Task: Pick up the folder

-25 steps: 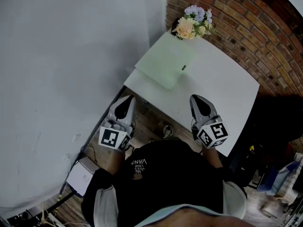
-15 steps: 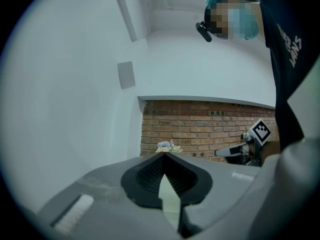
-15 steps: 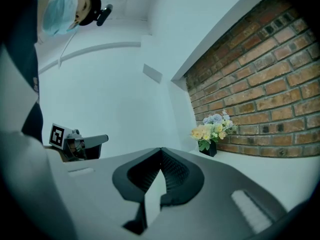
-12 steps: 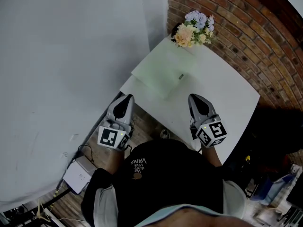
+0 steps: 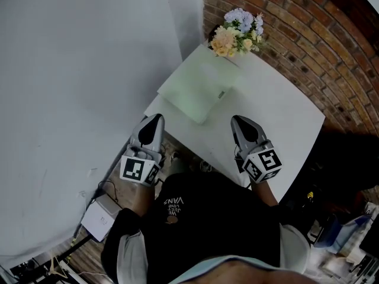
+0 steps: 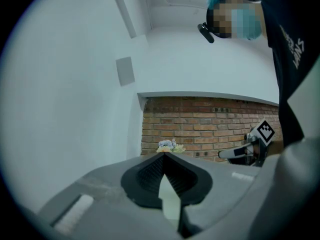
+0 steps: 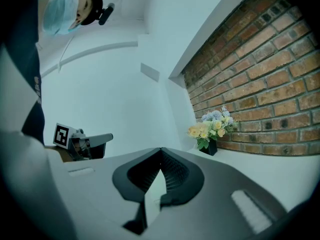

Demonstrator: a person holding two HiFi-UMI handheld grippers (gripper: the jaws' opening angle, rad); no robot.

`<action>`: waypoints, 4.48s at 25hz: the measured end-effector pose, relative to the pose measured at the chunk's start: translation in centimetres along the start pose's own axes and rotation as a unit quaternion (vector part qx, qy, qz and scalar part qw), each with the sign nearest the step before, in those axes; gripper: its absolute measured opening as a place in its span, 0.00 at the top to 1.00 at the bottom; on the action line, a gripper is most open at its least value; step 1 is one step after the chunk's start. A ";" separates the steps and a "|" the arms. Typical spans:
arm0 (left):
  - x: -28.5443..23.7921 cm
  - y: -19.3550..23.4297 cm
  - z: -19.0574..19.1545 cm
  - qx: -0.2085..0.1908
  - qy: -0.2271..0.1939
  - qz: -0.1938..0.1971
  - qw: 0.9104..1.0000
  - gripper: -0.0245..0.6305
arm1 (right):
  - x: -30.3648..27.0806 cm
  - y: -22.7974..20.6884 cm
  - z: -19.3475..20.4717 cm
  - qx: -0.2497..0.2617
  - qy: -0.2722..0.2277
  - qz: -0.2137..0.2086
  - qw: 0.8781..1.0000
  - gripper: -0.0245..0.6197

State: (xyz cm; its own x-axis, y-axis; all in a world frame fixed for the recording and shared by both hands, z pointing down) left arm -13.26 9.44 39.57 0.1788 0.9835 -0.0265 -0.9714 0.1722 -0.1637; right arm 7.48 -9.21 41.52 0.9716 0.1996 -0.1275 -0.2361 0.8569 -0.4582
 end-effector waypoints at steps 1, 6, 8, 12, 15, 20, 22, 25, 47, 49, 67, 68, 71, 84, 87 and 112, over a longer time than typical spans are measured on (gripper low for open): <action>-0.3 0.1 0.1 0.000 0.001 0.004 1.000 0.96 | -0.1 -0.1 0.0 -0.002 -0.001 0.003 1.000 0.96; -2.1 1.4 0.4 0.003 0.000 0.033 0.999 0.96 | -0.6 -0.3 -0.4 0.000 -0.007 0.033 0.999 0.96; -2.8 2.4 0.5 -0.002 -0.002 0.049 0.999 0.96 | -1.1 -0.2 -0.6 0.000 -0.014 0.047 0.999 0.96; -4.4 4.4 0.2 -0.002 -0.007 0.074 0.997 0.96 | -2.2 0.2 -1.0 -0.003 -0.028 0.073 0.997 0.96; -5.7 5.9 0.3 -0.007 -0.007 0.098 0.995 0.96 | -3.2 0.6 -1.2 -0.010 -0.045 0.092 0.995 0.96; -8.2 7.6 0.0 -0.006 -0.016 0.140 0.990 0.96 | -4.3 1.0 -1.3 -0.021 -0.070 0.125 0.989 0.96; -9.2 8.2 0.1 -0.008 -0.023 0.160 0.987 0.96 | -4.6 1.1 -1.2 -0.024 -0.075 0.140 0.987 0.96; -10.4 9.0 0.5 -0.012 -0.015 0.180 0.984 0.96 | -4.9 1.1 -1.0 -0.027 -0.081 0.163 0.983 0.96; -17.2 11.5 5.1 -0.001 0.000 0.297 0.955 0.96 | -7.8 -0.1 2.6 -0.075 -0.120 0.297 0.944 0.96; -17.6 11.5 5.4 -0.001 0.001 0.300 0.954 0.96 | -8.0 -0.4 2.9 -0.077 -0.118 0.304 0.942 0.96; -19.6 12.5 10.2 0.008 0.047 0.302 0.952 0.96 | -9.7 -3.1 6.9 -0.105 -0.095 0.358 0.923 0.96; -19.7 12.6 10.5 0.007 0.052 0.301 0.952 0.96 | -9.8 -3.4 7.1 -0.108 -0.093 0.359 0.922 0.96; -20.1 12.7 11.5 0.010 0.069 0.301 0.951 0.96 | -9.9 -4.1 7.7 -0.115 -0.088 0.363 0.920 0.96; -21.7 11.5 15.4 0.038 0.151 0.339 0.928 0.86 | -11.5 -6.1 9.8 -0.133 -0.049 0.363 0.921 0.96; -22.0 11.4 16.4 0.043 0.169 0.340 0.924 0.80 | -11.6 -6.7 10.6 -0.143 -0.039 0.364 0.920 0.89; -24.0 10.3 20.9 0.165 0.281 0.365 0.872 0.29 | -13.6 -9.2 14.3 -0.324 -0.002 0.311 0.894 0.33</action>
State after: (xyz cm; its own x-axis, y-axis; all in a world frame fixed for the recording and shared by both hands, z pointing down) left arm -30.86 -11.23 59.08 -0.5474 0.6712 -0.4999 -0.8342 -0.3901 0.3898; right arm -3.34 -13.04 60.09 0.6489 0.5445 -0.5315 -0.6896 0.1257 -0.7132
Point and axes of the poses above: the fingertips, and each gripper's own axes: x backward along the fingers, y to its left, z out of its underside, the point moved 6 cm from there along x, backward along the fingers, and after that the axes turned 12 degrees about -x, right-handed, at the moved point
